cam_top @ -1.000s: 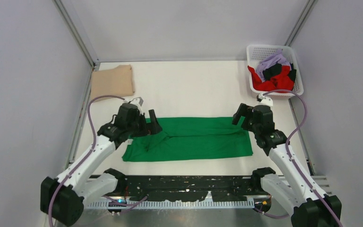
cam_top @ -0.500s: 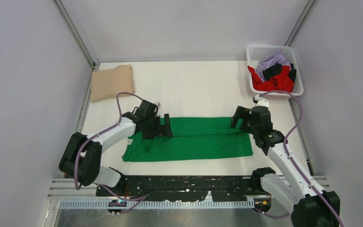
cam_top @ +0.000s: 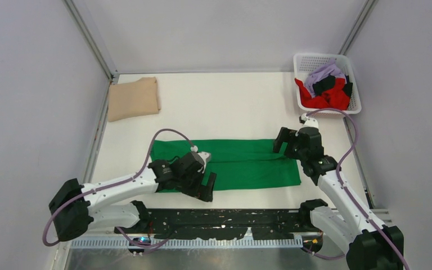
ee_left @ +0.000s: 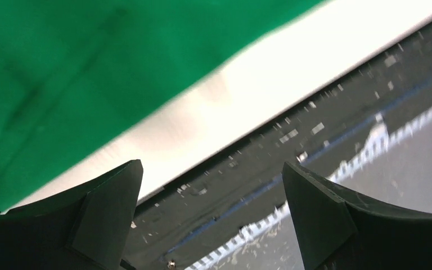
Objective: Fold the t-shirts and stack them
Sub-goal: Fold the other side of the tshirt into a rectangle, then rotate the tshirt 90 degrees
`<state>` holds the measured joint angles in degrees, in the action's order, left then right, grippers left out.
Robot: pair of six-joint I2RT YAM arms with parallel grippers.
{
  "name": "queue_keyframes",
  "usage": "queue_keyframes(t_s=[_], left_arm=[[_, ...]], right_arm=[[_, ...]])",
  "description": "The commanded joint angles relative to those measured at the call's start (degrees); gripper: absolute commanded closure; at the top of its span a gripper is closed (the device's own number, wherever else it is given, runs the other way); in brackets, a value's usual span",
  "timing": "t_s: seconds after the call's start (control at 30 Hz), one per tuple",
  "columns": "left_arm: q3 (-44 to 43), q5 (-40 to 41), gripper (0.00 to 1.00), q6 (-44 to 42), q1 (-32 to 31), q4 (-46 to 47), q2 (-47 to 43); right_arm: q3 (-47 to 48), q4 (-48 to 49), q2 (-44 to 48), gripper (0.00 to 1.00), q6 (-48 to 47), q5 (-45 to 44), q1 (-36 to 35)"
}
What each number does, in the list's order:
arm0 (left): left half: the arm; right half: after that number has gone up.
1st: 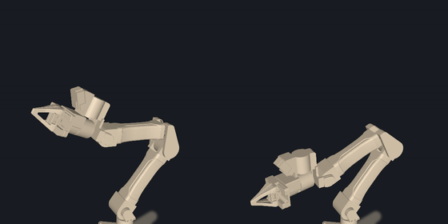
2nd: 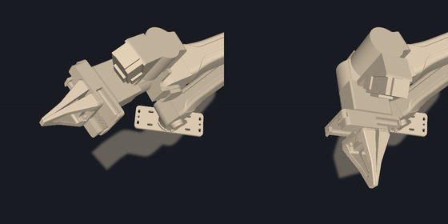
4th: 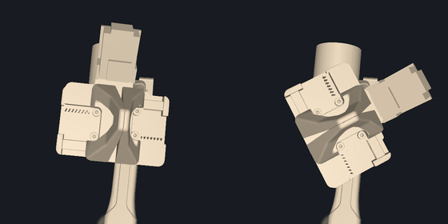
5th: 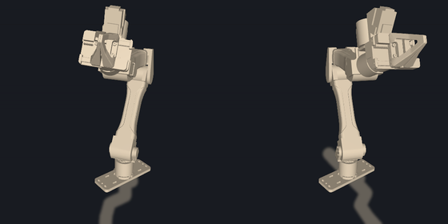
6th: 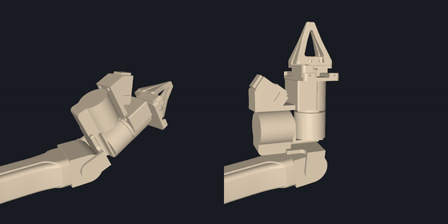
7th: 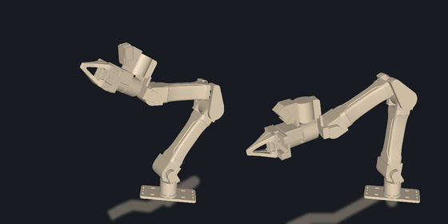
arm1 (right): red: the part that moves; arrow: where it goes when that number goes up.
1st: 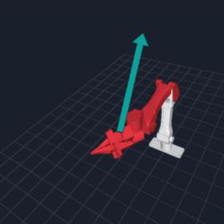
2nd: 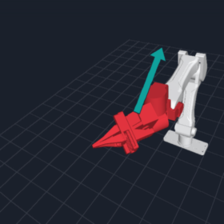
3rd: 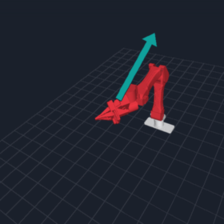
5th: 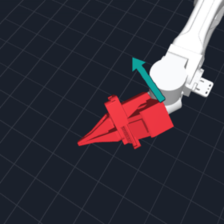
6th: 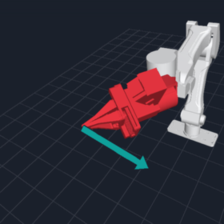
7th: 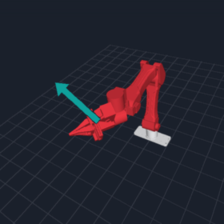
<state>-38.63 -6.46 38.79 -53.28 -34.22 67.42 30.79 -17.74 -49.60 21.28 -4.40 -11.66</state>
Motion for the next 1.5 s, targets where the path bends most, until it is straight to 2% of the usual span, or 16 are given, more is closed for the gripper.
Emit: queue_keyframes(t_s=[0.0,0.13,0.2,0.27,0.4,0.53,0.67,0.8,0.9,1.03,1.13,1.23,1.3,1.4,1.47], left_arm=[[-2.6,5.8,0.0,0.4,-6.5,-1.9,-6.5],[-3.0,16.3,0.0,4.6,-4.6,-4.4,-9.0],[-1.4,17.5,0.0,7.3,-0.3,-2.3,-10.1],[1.7,13.5,0.0,10.5,6.2,3.8,-10.4],[6.4,4.7,0.0,14.3,18.6,16.0,-5.1],[4.1,3.4,0.0,16.2,24.5,19.9,4.1],[-3.7,2.7,0.0,17.5,28.4,20.6,16.7],[-16.1,-1.3,0.01,19.4,31.5,20.4,30.8],[-31.4,-1.2,0.01,20.0,32.0,15.7,42.7],[-57.3,-2.9,0.0,22.1,32.0,10.0,58.6],[-75.6,-9.8,0.01,26.2,31.9,8.7,71.5],[-92.0,-16.9,0.0,32.1,31.7,12.7,82.9],[-97.4,-17.4,0.01,36.1,31.3,16.2,88.2],[-96.1,-16.8,0.0,43.3,31.2,25.4,90.2],[-96.9,-14.6,0.01,43.5,31.3,25.7,90.5]], right_arm=[[-0.9,5.6,1.5,0.04,-1.2,3.5,-0.1],[-0.9,6.1,1.3,0.05,-1.7,6.6,0.0],[-0.9,7.2,0.6,0.05,-2.1,8.9,0.0],[-0.6,9.1,-1.6,0.05,-2.2,13.9,-0.2],[1.9,12.0,-10.5,0.04,-1.1,15.7,-1.1],[5.7,10.8,-20.2,0.04,0.2,14.7,-1.6],[6.4,9.6,-26.0,0.05,0.7,14.9,-1.7],[3.6,9.4,-26.1,0.05,1.3,16.5,-2.2],[0.9,8.1,-25.4,0.05,2.1,18.6,-4.2],[-0.8,6.2,-23.4,0.05,3.7,18.0,-12.4],[-0.8,10.6,-24.6,0.05,7.8,21.7,-20.5],[0.7,14.3,-26.8,0.04,7.4,24.7,-27.0],[2.3,16.7,-29.8,0.05,5.0,25.0,-32.1],[5.4,17.3,-32.3,0.05,3.9,25.9,-35.8],[6.3,17.4,-32.7,0.05,3.4,25.8,-38.3]])
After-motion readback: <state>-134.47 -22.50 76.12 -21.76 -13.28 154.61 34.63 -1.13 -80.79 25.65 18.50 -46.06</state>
